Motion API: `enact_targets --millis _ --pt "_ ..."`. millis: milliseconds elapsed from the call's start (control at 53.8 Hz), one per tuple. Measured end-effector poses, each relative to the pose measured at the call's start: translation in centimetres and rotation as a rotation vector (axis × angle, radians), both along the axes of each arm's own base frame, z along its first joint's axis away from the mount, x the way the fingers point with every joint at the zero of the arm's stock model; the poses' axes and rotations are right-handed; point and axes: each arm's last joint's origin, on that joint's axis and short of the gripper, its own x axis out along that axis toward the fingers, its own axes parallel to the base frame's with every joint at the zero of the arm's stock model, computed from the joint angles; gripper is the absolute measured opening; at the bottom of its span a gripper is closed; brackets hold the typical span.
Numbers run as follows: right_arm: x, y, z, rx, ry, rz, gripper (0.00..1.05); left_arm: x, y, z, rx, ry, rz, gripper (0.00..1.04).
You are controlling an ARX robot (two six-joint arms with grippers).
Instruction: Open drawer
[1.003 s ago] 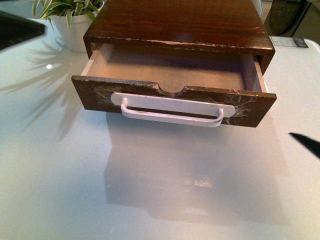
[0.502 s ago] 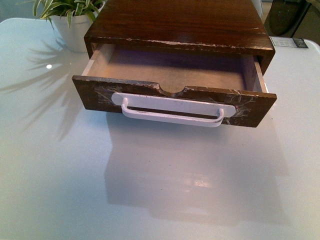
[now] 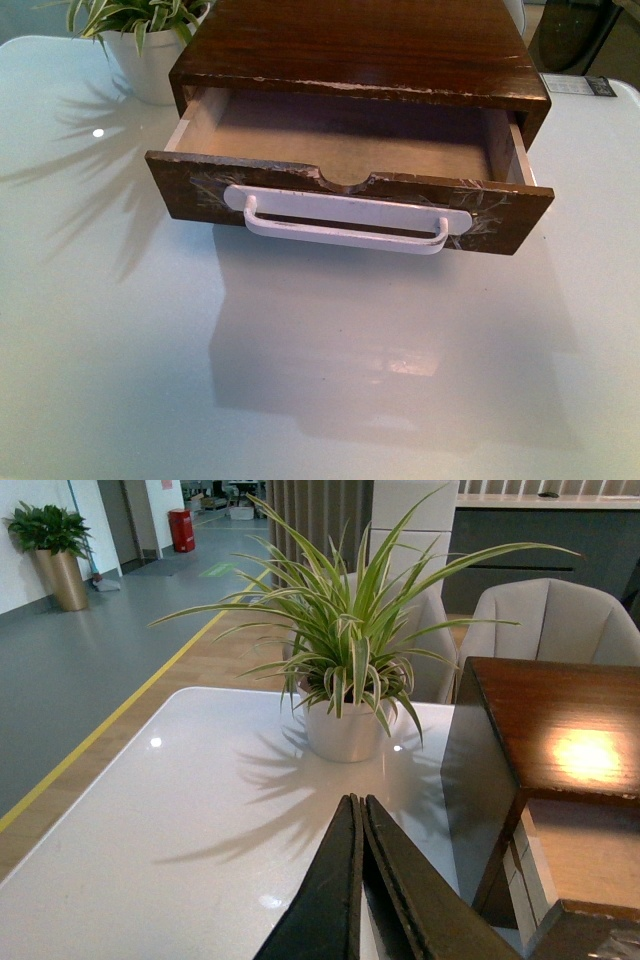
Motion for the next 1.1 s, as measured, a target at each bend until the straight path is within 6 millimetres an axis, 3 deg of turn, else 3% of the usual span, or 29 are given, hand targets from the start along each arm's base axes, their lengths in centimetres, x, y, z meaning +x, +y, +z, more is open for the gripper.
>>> enact_targets --millis 111,465,595,1096 --pt "-0.4 0.0 -0.3 0.004 -0.005 -0.001 0.02 -1.1 -0.7 -0.5 -0.001 0.002 -0.006 0.02" --pt "-1.4 0.0 -1.4 0.006 -0.017 -0.002 0.02 -3.4 -2.5 -1.4 0.000 0.000 -0.015 0.02" --pt "-1.6 0.0 -1.4 0.006 -0.029 -0.005 0.02 -4.1 -2.5 -2.3 0.000 -0.001 -0.010 0.02" --pt "-3.3 0.0 -1.7 0.006 -0.021 -0.002 0.02 -5.8 -2.6 -1.8 0.000 -0.020 -0.010 0.02"
